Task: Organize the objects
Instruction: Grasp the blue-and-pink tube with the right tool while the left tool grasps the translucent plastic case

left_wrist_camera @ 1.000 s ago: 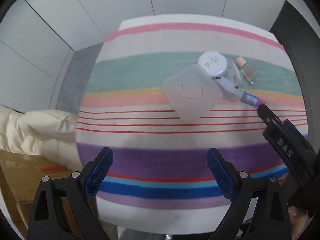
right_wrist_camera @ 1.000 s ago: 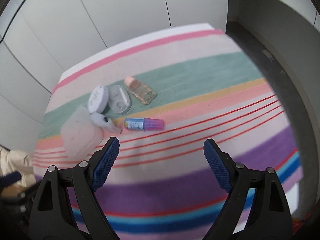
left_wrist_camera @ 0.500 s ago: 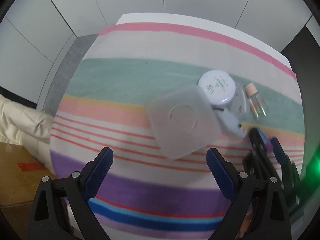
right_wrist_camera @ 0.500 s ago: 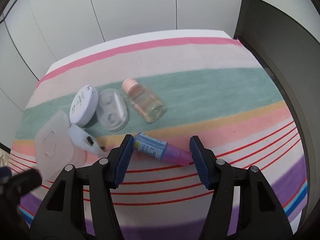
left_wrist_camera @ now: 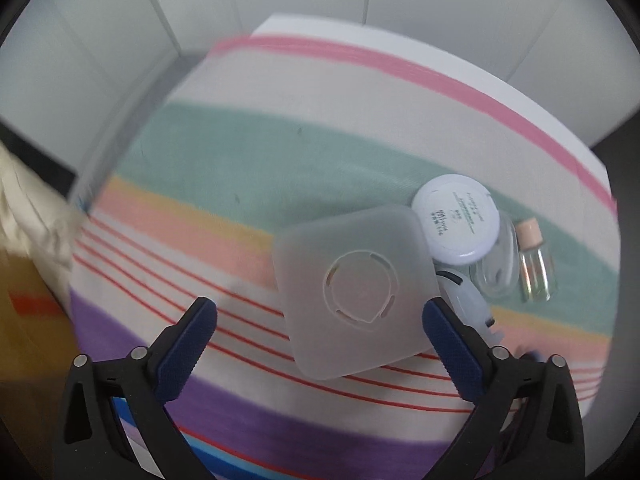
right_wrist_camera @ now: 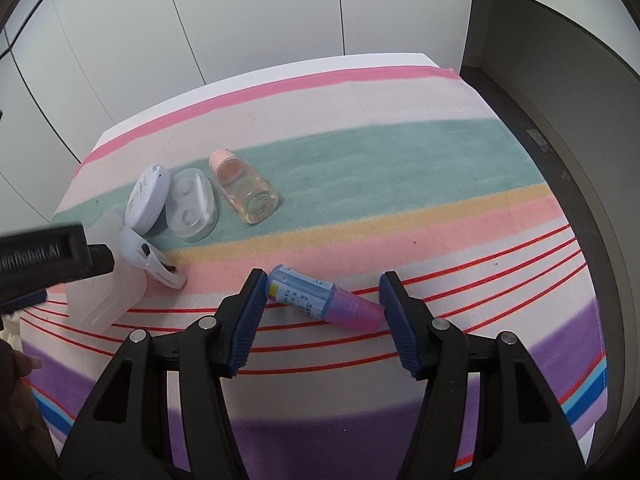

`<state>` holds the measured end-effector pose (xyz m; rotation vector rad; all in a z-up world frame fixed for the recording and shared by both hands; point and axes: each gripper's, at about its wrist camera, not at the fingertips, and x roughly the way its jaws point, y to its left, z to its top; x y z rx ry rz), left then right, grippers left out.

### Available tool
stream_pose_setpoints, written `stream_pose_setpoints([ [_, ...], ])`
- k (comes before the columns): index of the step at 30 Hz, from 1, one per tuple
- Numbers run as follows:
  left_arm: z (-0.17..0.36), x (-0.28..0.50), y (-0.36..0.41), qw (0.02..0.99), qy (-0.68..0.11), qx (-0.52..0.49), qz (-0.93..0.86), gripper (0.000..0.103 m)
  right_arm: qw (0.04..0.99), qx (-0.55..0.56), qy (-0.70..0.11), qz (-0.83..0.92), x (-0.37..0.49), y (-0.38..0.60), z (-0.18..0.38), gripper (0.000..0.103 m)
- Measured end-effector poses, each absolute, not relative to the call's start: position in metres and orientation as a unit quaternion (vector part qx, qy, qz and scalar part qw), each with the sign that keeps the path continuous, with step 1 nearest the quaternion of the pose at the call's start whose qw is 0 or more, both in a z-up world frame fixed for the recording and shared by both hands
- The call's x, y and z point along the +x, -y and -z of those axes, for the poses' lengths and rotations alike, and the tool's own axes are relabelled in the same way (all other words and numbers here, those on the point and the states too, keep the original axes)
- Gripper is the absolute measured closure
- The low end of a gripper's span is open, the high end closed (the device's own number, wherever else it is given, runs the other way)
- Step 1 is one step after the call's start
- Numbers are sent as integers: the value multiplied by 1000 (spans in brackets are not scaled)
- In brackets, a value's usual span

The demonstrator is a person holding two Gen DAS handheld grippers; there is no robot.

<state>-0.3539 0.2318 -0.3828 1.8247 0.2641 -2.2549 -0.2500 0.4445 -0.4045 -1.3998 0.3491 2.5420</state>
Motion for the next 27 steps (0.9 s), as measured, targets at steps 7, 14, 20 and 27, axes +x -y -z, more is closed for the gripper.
stream_pose_setpoints([
  [7, 402, -371, -227, 74, -183, 662, 723, 0, 103, -474, -119, -866, -247, -444, 405, 43],
  [14, 415, -378, -247, 84, -147, 674, 719, 0, 101, -474, -114, -867, -243, -442, 407, 43],
  [20, 410, -375, -256, 67, -128, 658, 739, 18, 97, -476, -113, -867, -239, -440, 408, 43],
  [27, 408, -366, -268, 89, -30, 649, 755, 23, 96, -484, -111, -862, -237, -434, 408, 43],
])
